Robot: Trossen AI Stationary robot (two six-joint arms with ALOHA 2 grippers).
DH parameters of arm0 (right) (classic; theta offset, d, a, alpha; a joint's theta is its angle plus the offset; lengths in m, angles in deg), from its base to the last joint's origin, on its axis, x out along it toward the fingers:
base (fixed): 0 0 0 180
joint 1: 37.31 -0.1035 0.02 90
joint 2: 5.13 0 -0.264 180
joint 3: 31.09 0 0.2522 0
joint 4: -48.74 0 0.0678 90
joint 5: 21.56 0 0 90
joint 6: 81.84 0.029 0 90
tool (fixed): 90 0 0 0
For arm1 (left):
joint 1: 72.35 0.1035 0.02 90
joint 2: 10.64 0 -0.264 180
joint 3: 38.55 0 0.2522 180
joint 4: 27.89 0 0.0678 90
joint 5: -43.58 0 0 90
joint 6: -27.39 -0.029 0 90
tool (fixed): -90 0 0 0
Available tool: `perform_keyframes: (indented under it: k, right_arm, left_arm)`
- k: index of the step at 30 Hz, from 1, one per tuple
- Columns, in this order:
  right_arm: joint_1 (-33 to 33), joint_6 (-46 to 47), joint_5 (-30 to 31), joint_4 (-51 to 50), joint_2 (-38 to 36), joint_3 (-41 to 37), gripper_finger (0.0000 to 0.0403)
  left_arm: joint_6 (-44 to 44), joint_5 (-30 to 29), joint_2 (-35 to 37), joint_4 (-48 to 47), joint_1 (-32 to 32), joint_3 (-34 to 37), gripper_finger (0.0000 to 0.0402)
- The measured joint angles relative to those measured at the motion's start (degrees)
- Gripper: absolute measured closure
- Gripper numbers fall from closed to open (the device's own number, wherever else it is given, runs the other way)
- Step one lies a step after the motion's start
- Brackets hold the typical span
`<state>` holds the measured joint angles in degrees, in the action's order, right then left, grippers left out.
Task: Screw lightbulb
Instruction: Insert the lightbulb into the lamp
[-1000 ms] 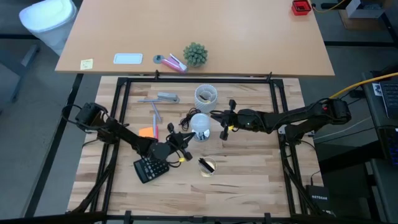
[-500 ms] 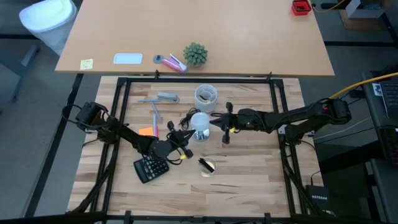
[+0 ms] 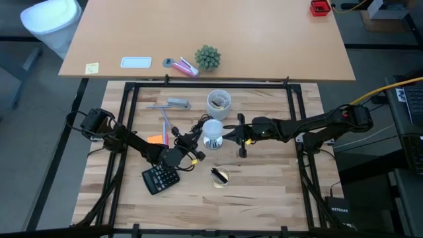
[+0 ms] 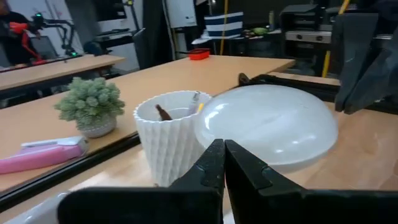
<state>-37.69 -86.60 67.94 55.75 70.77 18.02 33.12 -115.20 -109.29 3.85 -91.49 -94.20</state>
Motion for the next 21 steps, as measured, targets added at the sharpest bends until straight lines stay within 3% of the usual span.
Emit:
perform_keyframes:
  k: [11,21]
  right_arm:
    - [0.5,-0.2,16.5,0.4,-2.5,0.0,0.0398]
    - [2.8,0.4,13.4,4.4,1.9,0.0,0.0398]
  left_arm:
    - [-0.5,-2.3,0.0,0.1,-1.1,0.0,0.0399]
    - [-1.1,8.7,0.0,0.1,-2.1,0.0,0.0399]
